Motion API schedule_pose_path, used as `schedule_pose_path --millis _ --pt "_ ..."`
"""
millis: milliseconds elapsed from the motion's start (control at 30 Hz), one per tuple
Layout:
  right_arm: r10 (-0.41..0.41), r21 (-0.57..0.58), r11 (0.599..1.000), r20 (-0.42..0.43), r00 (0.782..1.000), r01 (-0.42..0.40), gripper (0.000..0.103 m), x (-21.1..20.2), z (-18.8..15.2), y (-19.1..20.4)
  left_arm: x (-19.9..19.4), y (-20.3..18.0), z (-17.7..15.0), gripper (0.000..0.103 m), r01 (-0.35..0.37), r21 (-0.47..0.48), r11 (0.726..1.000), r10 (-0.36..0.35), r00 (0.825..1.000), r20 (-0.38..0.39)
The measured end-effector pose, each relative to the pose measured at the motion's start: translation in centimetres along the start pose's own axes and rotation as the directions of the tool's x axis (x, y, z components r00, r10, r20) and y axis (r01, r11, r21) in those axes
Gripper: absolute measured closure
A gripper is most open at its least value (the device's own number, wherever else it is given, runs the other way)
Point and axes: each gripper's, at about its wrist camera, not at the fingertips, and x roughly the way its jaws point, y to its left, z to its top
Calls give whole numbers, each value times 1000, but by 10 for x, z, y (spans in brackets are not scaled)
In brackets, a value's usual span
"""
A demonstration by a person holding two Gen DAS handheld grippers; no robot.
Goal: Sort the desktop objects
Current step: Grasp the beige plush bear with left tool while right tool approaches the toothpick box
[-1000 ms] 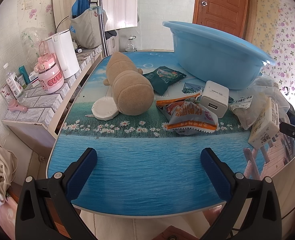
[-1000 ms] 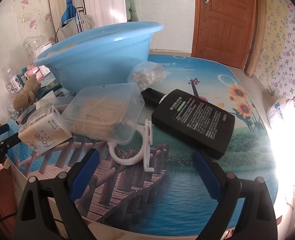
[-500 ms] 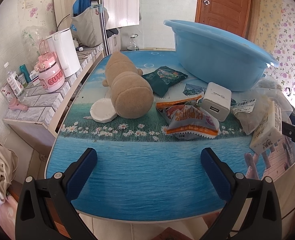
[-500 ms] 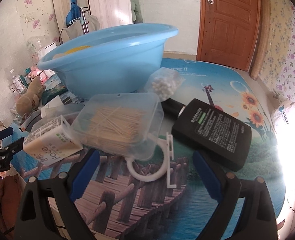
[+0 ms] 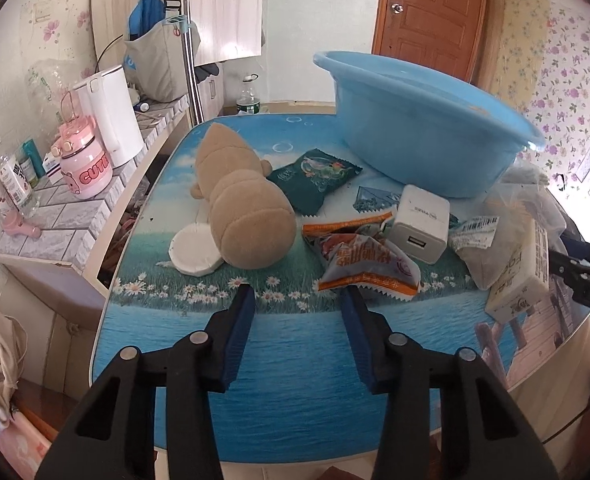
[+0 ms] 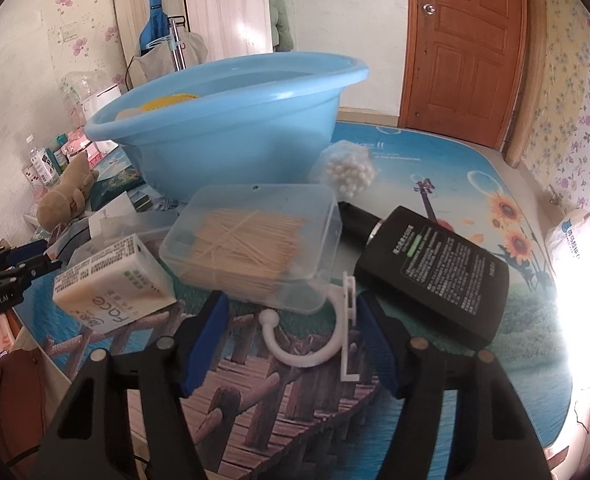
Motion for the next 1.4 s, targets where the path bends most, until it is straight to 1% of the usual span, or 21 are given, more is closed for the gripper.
schedule_pose_path --millis 67,100,133,167,200,233,333,433,533,567,667,867,967,1033,1067,1200,1267,1300,1333,1367,1400 --pt "2 2 1000 -5 1000 -2 38 0 0 0 -7 2 2 57 5 -11 1000 -4 1000 25" --pt "2 6 1000 -9 1000 -2 38 0 1 -1 -10 2 3 52 3 -12 1000 -3 999 39" --pt "2 15 1000 -10 1000 -2 37 -1 1 -2 -15 4 4 38 -7 -11 1000 8 998 57" --pt "-2 25 1000 -7 1000 3 32 -3 2 -3 -19 6 4 30 -24 -10 1000 25 997 71" --pt "-8 30 1000 -3 1000 8 29 -4 4 -4 -22 9 4 19 -41 -10 999 42 995 86" --pt "-12 34 999 3 1000 12 24 -5 5 -4 -25 13 4 16 -55 -10 998 56 993 100" --pt "-8 30 1000 15 1000 7 14 -7 8 -1 -25 28 9 16 -67 -33 997 70 993 100" --pt "-11 9 1000 27 1000 10 7 -6 11 7 -17 42 14 16 -79 -58 995 84 993 82" --pt "-22 1 1000 24 999 22 2 -4 13 11 -4 50 16 16 -91 -40 995 93 995 46" --pt "-28 2 1000 19 999 28 1 -3 14 12 0 52 17 16 -80 -30 996 81 996 41" --pt "-21 10 1000 14 1000 21 0 0 18 13 6 53 18 16 -49 -6 999 50 998 27" --pt "-39 2 999 14 999 39 0 4 24 19 11 44 27 16 2 -9 1000 -2 1000 17" --pt "-41 1 999 9 999 41 0 6 27 22 8 35 38 15 10 -21 1000 -9 999 33" --pt "-47 4 999 3 999 47 0 7 29 24 12 31 47 8 -6 -29 1000 7 1000 23" --pt "-48 6 999 -2 999 48 0 8 30 24 15 29 51 8 -26 -34 999 26 1000 7" --pt "-44 25 999 -13 999 45 0 10 32 25 35 27 65 8 -52 -68 996 48 997 -60" --pt "-42 28 999 -10 999 43 0 10 32 25 40 28 67 8 -39 -94 995 32 997 -76" --pt "-43 27 999 -8 999 43 0 11 32 26 42 27 69 13 -8 -108 994 0 997 -77" --pt "-45 25 999 -6 999 45 0 11 32 26 42 26 69 30 20 -111 994 -29 997 -76" --pt "-48 24 999 -4 999 48 0 11 33 27 41 24 69 41 26 -104 994 -34 996 -77" --pt "-50 23 998 -3 999 50 0 12 33 27 41 23 69 49 31 -91 995 -38 996 -80"
